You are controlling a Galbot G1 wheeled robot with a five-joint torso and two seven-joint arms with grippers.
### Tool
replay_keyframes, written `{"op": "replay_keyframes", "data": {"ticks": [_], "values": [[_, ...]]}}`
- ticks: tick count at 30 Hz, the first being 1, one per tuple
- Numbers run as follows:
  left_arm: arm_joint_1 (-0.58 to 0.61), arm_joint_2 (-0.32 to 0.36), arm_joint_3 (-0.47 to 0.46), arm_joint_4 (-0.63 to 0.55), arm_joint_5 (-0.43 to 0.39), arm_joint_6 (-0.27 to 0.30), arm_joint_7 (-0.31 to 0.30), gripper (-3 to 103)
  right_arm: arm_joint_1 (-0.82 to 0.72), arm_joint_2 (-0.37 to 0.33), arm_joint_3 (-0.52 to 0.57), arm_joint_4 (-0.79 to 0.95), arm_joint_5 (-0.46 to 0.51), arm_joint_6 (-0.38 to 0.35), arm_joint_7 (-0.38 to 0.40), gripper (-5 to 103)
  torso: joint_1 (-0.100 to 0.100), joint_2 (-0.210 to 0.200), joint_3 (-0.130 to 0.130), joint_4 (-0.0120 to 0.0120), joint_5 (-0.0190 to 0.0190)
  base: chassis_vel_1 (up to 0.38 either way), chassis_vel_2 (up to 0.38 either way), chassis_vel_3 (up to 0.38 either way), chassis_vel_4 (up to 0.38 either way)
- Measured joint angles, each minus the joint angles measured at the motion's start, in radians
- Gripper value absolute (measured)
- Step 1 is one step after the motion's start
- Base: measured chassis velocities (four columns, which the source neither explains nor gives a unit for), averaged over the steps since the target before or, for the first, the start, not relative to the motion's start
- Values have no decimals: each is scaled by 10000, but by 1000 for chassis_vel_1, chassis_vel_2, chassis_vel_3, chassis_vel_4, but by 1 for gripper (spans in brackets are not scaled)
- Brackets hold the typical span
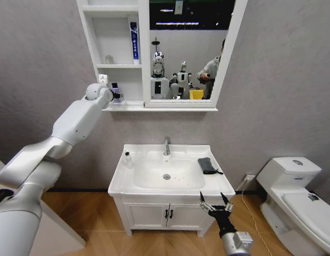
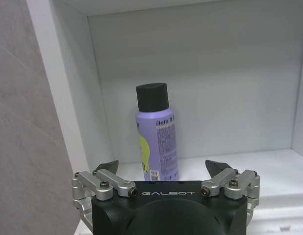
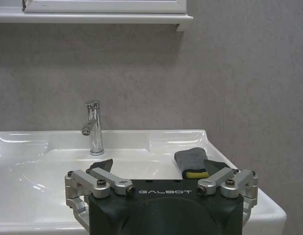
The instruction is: Move facial cleanser and shampoo from washbasin to cabinet, then wipe washbasin with towel.
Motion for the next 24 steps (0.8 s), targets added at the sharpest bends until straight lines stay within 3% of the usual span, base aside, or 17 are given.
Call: {"op": "replay_keyframes", "data": {"ticks": [2, 5, 7, 10, 12, 14, 15, 16, 18, 19, 20, 24], "values": [[173, 227, -72, -404, -159, 36, -64, 98, -2, -11, 14, 18, 8, -4, 2, 100, 1, 0, 0, 1, -1, 0, 0, 0, 0], [963, 1453, -446, -2425, -676, 230, -220, 100, -7, -30, 47, 43, 36, -33, 25, 100, 0, 0, 0, 3, -4, 0, 0, 0, 0], [1170, 1856, -529, -2985, -844, 253, -209, 100, -8, -30, 44, 40, 36, -45, 34, 100, 0, 1, -1, 5, -2, 0, 0, 0, 0], [2120, 3075, -970, -4718, -1323, 61, 209, 100, 5, -12, -65, -31, -12, -63, 36, 100, -2, 3, -3, 7, 1, 0, 0, 0, 0], [2451, 3327, -1114, -5062, -1332, -81, 404, 100, 9, 1, -92, -40, -28, -65, 35, 100, -2, 3, -3, 7, 1, 0, 0, 0, 0], [3894, 4064, -1794, -6191, -1088, -650, 1277, 100, 3, 57, -120, -52, -68, -65, 33, 100, -2, 2, -2, 4, -3, 0, 0, 0, 0], [3894, 4064, -1794, -6191, -1088, -650, 1277, 100, 3, 57, -120, -52, -68, -65, 33, 100, -2, 2, -2, 4, -3, 0, 0, 0, 0], [4483, 4346, -2005, -6591, -827, -945, 1682, 100, -9, 78, -120, -64, -81, -57, 27, 100, -1, 2, -2, 7, -6, 0, 0, 0, 0], [6473, 4866, -2904, -7385, 505, -2010, 2593, 100, -33, 125, -117, -105, -114, -8, 14, 100, -2, 3, -3, 5, 3, 0, 0, 0, 0], [6473, 4866, -2904, -7385, 505, -2010, 2593, 100, -33, 125, -117, -105, -114, -8, 14, 100, -2, 3, -3, 5, 3, 0, 0, 0, 0], [7911, 4933, -3511, -7624, 1339, -2738, 2945, 100, -30, 140, -119, -133, -128, 5, 11, 100, -3, 3, -3, 7, -3, 0, 0, 0, 0], [9988, 4644, -4187, -7657, 2495, -3642, 2832, 100, -61, 247, -123, -143, -227, 42, 10, 100, -2, 3, -2, 7, 0, 0, 0, 0, 0]]}}
